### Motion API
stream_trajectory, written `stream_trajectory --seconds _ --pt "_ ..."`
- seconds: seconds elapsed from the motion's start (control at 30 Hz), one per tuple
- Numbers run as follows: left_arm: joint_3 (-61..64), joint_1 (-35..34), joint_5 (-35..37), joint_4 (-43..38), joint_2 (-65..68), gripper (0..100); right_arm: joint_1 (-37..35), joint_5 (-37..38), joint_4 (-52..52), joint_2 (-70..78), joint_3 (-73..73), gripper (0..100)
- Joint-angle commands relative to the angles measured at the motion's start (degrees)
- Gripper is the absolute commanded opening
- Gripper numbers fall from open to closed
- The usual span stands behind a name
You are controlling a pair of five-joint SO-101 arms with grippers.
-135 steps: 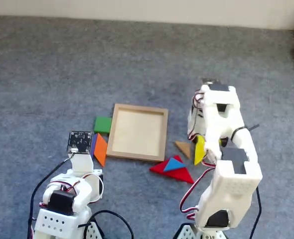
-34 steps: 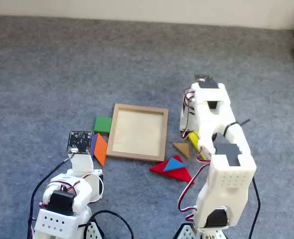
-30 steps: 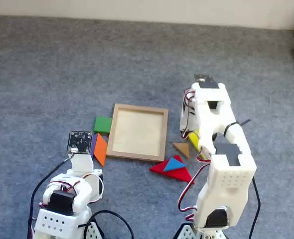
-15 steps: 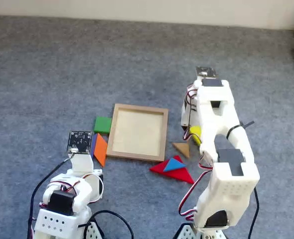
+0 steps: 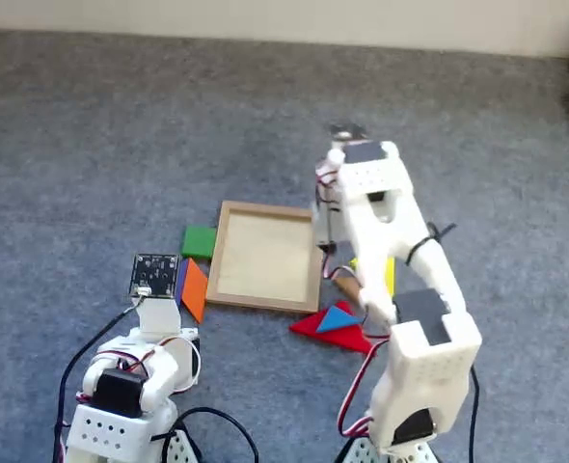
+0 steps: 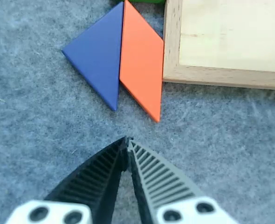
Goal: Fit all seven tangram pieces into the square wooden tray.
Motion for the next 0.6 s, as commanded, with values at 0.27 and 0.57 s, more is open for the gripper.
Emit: stream_trajectory --seconds 0.27,0.57 --pt "1.19 -0.48 -0.09 0.26 -2.42 1 -0.04 -4.75 1.27 -4.09 -5.76 24.6" --pt "1.19 -0.48 -0.09 0.26 -2.42 1 6.55 -4.66 -0.22 3.82 -2.68 33.6"
